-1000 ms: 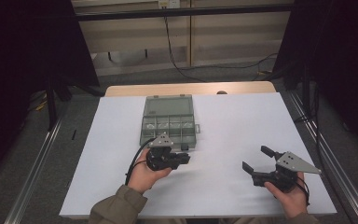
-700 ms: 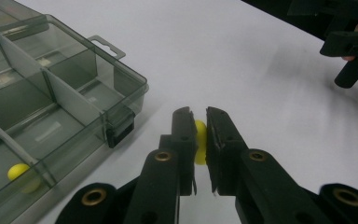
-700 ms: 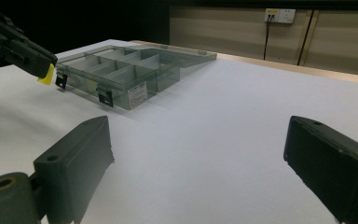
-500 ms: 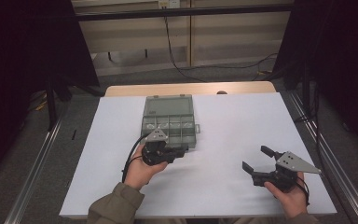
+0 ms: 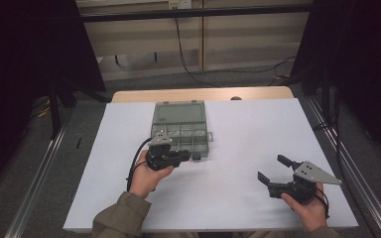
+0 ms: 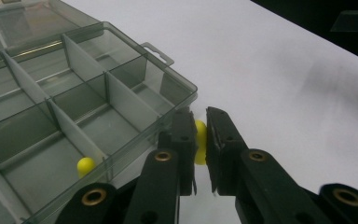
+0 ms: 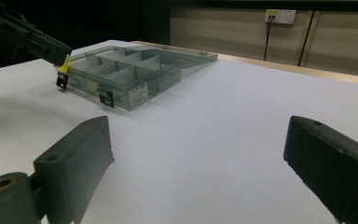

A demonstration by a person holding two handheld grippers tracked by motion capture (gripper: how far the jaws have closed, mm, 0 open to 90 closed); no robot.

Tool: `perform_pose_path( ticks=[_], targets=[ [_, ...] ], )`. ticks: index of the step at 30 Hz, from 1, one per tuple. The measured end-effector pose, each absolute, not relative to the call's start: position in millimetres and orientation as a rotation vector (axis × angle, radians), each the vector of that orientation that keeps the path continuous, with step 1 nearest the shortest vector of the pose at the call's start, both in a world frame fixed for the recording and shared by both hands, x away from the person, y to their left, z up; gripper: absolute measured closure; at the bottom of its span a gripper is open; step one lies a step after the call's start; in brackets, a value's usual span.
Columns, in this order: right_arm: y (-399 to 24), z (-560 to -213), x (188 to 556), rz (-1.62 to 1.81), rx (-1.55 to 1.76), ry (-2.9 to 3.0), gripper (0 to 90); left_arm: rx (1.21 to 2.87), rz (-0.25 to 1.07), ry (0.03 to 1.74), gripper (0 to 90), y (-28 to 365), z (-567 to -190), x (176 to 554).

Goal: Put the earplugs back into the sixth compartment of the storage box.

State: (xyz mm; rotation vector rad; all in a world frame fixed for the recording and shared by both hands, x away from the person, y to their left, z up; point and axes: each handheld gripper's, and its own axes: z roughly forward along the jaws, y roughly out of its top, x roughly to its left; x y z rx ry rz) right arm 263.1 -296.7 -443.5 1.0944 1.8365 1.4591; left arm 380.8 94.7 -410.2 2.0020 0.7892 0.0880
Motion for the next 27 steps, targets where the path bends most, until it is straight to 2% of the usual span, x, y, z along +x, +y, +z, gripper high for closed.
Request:
perform_pose_path(
  ticks=[27],
  targets=[
    [-297.3,-443.0,262.9,1.456,1.091,1.834,7.1,1.973,0.159,0.846,82.0,108.1,-406.4,396.2]
  ],
)
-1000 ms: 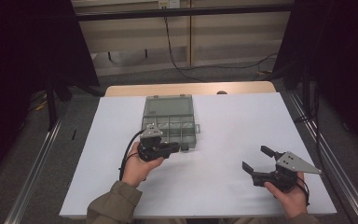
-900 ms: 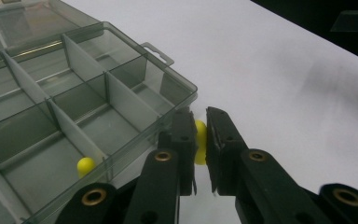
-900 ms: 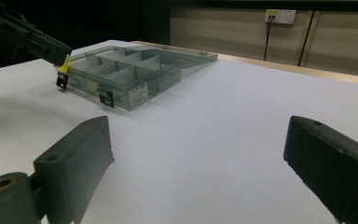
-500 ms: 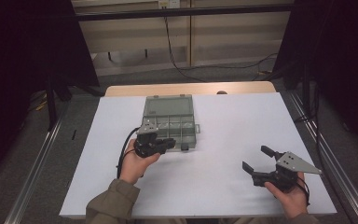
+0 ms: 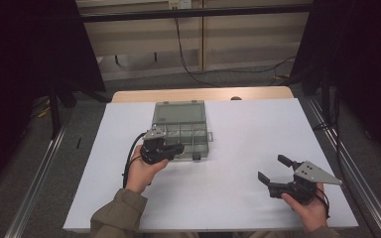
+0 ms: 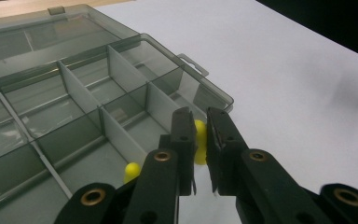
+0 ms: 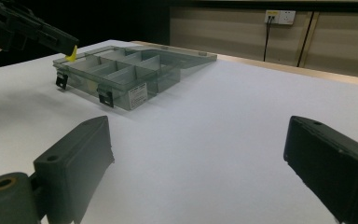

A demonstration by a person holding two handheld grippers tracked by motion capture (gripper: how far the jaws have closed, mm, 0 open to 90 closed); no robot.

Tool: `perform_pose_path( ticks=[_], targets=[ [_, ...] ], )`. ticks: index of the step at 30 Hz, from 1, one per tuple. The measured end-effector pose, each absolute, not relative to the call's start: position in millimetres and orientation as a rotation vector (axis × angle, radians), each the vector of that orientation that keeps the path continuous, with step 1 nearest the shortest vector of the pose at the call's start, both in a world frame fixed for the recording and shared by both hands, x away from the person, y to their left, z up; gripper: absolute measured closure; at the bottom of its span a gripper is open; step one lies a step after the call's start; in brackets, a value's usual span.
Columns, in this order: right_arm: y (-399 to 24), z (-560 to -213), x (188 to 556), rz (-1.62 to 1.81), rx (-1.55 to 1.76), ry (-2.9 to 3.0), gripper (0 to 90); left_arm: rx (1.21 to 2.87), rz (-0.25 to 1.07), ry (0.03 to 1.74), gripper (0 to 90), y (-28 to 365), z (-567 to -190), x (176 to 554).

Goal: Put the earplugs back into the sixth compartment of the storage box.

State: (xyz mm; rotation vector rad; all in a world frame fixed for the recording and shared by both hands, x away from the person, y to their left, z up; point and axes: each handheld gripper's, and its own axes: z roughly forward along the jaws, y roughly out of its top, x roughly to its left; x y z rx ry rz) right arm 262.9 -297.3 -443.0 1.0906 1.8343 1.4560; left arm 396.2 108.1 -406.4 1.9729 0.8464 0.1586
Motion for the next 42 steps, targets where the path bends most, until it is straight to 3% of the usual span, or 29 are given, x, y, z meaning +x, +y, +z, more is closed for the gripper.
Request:
perform_pose_path(
  ticks=[42],
  targets=[
    [-298.4,-443.5,262.9,1.459,1.09,1.832,7.1,1.968,0.263,0.924,82.0,120.0,-411.5,413.0]
  ],
)
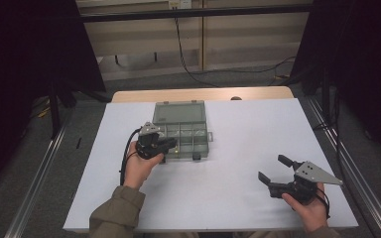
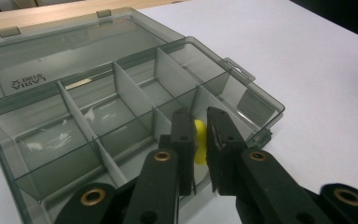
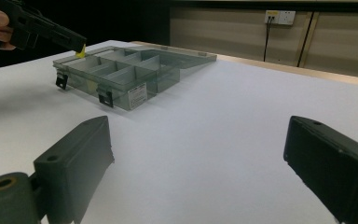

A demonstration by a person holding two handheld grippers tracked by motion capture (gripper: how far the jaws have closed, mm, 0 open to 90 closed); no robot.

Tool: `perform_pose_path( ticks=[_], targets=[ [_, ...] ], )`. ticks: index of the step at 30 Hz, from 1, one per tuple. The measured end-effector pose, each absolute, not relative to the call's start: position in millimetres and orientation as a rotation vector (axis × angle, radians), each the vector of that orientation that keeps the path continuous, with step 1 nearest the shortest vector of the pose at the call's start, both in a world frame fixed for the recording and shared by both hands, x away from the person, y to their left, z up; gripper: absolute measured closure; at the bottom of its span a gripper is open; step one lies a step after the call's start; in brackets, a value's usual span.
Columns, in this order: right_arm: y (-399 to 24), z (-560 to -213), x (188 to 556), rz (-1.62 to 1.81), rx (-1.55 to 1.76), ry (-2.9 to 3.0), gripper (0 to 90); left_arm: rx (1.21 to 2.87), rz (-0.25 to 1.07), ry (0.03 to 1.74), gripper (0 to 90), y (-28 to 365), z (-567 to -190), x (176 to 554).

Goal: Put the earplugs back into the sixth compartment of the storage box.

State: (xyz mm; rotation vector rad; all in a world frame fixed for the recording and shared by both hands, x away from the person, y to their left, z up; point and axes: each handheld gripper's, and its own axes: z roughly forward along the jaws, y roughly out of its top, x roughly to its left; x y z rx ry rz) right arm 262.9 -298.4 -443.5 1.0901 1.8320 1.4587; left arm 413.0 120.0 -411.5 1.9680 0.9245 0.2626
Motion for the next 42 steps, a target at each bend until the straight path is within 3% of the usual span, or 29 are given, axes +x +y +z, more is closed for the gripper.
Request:
perform_pose_path(
  ticks=[21,30,42],
  targets=[
    [-298.7,-443.5,262.2,1.461,1.095,1.833,7.1,1.975,0.318,0.978,77.6,123.3,-421.2,421.5],
    [-298.2,-443.7,262.4,1.456,1.09,1.835,7.2,1.961,0.331,1.005,69.0,126.8,-421.2,422.8],
    [-296.5,-444.4,264.4,1.453,1.096,1.844,7.2,1.905,0.343,1.04,44.7,134.5,-414.4,419.5]
  ],
)
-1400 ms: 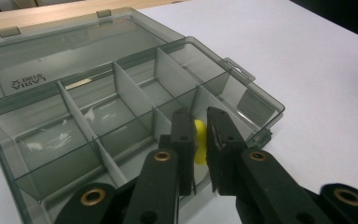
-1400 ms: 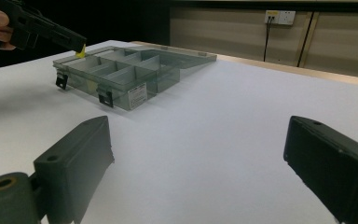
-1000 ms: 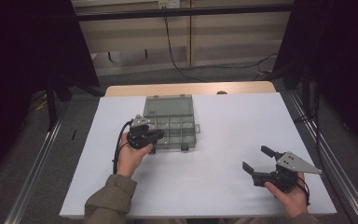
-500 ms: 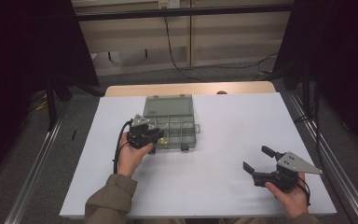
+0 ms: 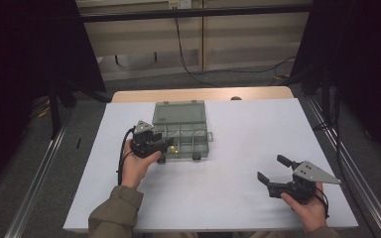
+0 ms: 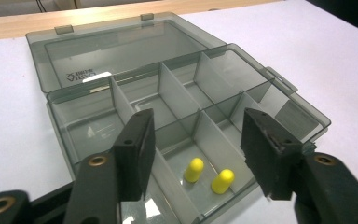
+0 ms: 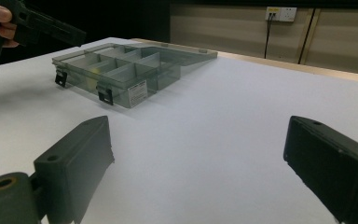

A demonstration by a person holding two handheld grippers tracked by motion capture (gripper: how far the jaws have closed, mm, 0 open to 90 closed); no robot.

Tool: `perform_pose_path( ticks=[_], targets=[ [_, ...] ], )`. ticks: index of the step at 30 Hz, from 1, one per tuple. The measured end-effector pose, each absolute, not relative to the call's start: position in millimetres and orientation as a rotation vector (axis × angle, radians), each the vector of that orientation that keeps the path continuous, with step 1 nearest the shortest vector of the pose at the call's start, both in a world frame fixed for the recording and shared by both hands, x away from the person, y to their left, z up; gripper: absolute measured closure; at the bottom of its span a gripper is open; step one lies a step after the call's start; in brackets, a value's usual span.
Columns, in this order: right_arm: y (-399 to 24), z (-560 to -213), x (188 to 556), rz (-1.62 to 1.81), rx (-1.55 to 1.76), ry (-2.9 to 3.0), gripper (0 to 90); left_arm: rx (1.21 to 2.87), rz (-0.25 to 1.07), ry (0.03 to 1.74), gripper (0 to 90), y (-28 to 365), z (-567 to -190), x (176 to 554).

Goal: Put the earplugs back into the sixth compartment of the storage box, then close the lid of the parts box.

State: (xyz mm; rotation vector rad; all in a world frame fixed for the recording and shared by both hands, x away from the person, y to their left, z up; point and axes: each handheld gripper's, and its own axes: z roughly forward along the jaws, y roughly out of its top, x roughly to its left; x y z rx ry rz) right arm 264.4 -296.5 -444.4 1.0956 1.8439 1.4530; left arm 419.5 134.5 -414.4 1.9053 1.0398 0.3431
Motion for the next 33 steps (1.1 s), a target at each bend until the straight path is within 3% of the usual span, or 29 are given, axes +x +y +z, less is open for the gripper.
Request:
perform_pose_path(
  ticks=[8,14,33],
  targets=[
    [-294.8,-442.2,267.4,1.462,1.101,1.842,7.0,1.872,0.36,1.058,26.2,143.9,-410.4,418.4],
    [-288.9,-439.8,272.7,1.466,1.099,1.854,6.8,1.888,0.378,1.052,19.8,153.3,-408.0,417.3],
    [-259.3,-440.3,308.4,1.404,1.163,1.916,7.2,1.855,0.424,1.101,13.6,183.6,-408.5,419.7]
  ],
)
